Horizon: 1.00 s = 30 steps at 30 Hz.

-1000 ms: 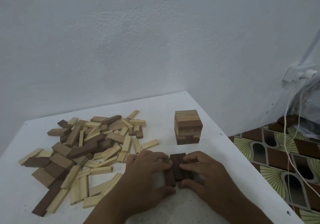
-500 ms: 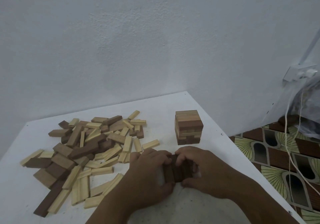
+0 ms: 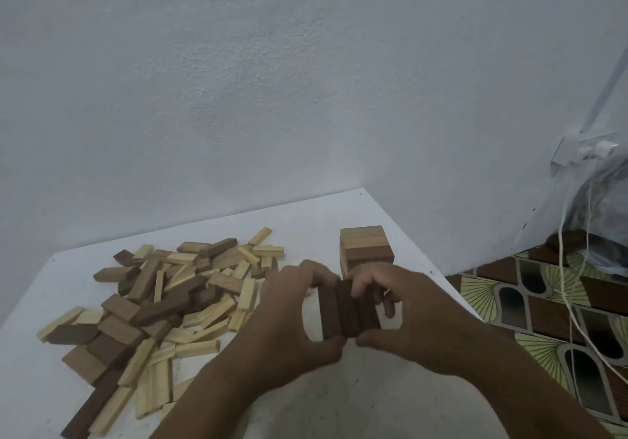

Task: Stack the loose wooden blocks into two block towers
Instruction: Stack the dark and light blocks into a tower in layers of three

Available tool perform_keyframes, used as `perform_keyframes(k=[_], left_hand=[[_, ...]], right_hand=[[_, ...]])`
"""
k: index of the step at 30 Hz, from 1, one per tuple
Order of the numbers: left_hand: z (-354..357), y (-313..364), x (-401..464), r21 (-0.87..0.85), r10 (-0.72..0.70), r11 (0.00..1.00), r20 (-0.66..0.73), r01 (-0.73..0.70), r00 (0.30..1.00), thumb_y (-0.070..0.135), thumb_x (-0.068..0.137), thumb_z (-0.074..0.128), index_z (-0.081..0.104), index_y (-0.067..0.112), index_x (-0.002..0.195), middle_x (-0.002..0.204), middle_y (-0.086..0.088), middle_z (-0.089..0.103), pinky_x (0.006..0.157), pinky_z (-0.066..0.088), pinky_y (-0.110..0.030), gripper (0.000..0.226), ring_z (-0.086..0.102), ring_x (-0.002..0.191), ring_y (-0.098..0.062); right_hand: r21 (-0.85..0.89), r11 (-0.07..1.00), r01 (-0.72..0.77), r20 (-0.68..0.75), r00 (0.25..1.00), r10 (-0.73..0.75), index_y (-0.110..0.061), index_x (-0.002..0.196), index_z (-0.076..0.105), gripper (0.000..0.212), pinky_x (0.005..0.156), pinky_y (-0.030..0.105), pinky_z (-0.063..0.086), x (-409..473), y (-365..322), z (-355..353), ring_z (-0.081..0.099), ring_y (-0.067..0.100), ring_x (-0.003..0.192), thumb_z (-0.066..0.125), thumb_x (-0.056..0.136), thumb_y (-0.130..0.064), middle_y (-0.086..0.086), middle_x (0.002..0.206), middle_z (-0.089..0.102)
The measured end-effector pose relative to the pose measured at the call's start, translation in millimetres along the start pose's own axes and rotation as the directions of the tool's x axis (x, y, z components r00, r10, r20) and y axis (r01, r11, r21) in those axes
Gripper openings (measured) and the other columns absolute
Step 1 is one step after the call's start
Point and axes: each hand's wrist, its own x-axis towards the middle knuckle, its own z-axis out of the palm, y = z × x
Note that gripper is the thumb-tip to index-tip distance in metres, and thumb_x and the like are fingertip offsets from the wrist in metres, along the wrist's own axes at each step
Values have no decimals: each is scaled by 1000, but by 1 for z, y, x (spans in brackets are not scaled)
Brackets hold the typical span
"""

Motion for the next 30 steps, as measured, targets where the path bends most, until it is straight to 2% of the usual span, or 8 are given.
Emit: perform_keyframes(k=[5, 8, 10, 12, 16, 20, 25, 30], left_hand=[[-18, 17, 34, -4, 57, 998, -34, -57, 998, 38, 64, 78, 46, 40, 113, 116, 20, 53, 93, 46, -40, 59, 50, 114, -10], [-22, 27, 58, -35, -16, 999, -12, 15, 1000, 55, 56, 73, 43, 43, 113, 117, 23, 53, 95, 46, -40, 65, 49, 119, -7], [-21, 30, 71, -54, -35, 998, 12, 35, 999, 57, 54, 71, 41, 43, 112, 117, 25, 55, 98, 44, -42, 66, 48, 121, -6], [-19, 29, 82, -60, -53, 997, 27, 55, 998, 46, 60, 77, 39, 44, 111, 119, 24, 58, 101, 40, -45, 64, 46, 123, -8], [-16, 24, 100, -61, -96, 993, 42, 99, 994, 28, 67, 80, 37, 46, 111, 120, 20, 60, 105, 35, -48, 65, 45, 122, -7], [-11, 19, 106, -62, -127, 989, 74, 132, 989, 26, 68, 79, 35, 45, 115, 119, 21, 61, 106, 31, -46, 67, 45, 118, -1], [-3, 12, 106, -41, -157, 986, 119, 163, 980, 35, 68, 78, 32, 52, 118, 121, 22, 58, 103, 28, -41, 70, 43, 123, -7], [1, 9, 106, -43, -176, 982, 124, 183, 976, 43, 66, 73, 30, 55, 121, 121, 24, 56, 106, 31, -46, 71, 43, 122, -7]], right_hand=[[42, 999, 15, -57, 998, -13, -40, 97, 55, 49, 59, 22, 46, 17, -13, -40, 51, 11, 69, 87, 63, -26, -3, 92, 60], [27, 998, -51, -53, 997, 52, -42, 99, 55, 51, 54, 28, 45, 32, -12, -59, 44, 9, 58, 86, 63, -28, -4, 93, 57], [-3, 996, -93, -34, 995, 93, -45, 102, 54, 53, 53, 29, 47, 42, -7, -69, 47, 12, 63, 86, 63, -28, -5, 94, 54], [-10, 993, -115, 0, 993, 115, -46, 103, 53, 53, 49, 22, 46, 51, -2, -75, 49, 12, 68, 85, 65, -27, -6, 97, 52], [-26, 995, -94, 45, 994, 95, -44, 104, 52, 56, 69, 32, 52, 67, 10, -80, 53, 13, 88, 86, 64, -26, -21, 108, 55], [-21, 993, -118, 83, 989, 119, -43, 105, 51, 58, 68, 36, 54, 76, 19, -80, 52, 12, 91, 86, 64, -24, -27, 113, 53], [-25, 988, -152, 111, 982, 153, -44, 106, 50, 58, 73, 36, 54, 76, 30, -70, 53, 11, 92, 86, 64, -26, -27, 113, 53], [-20, 986, -164, 107, 980, 165, -44, 107, 50, 56, 73, 41, 56, 76, 35, -69, 53, 11, 92, 85, 66, -29, -25, 114, 53]])
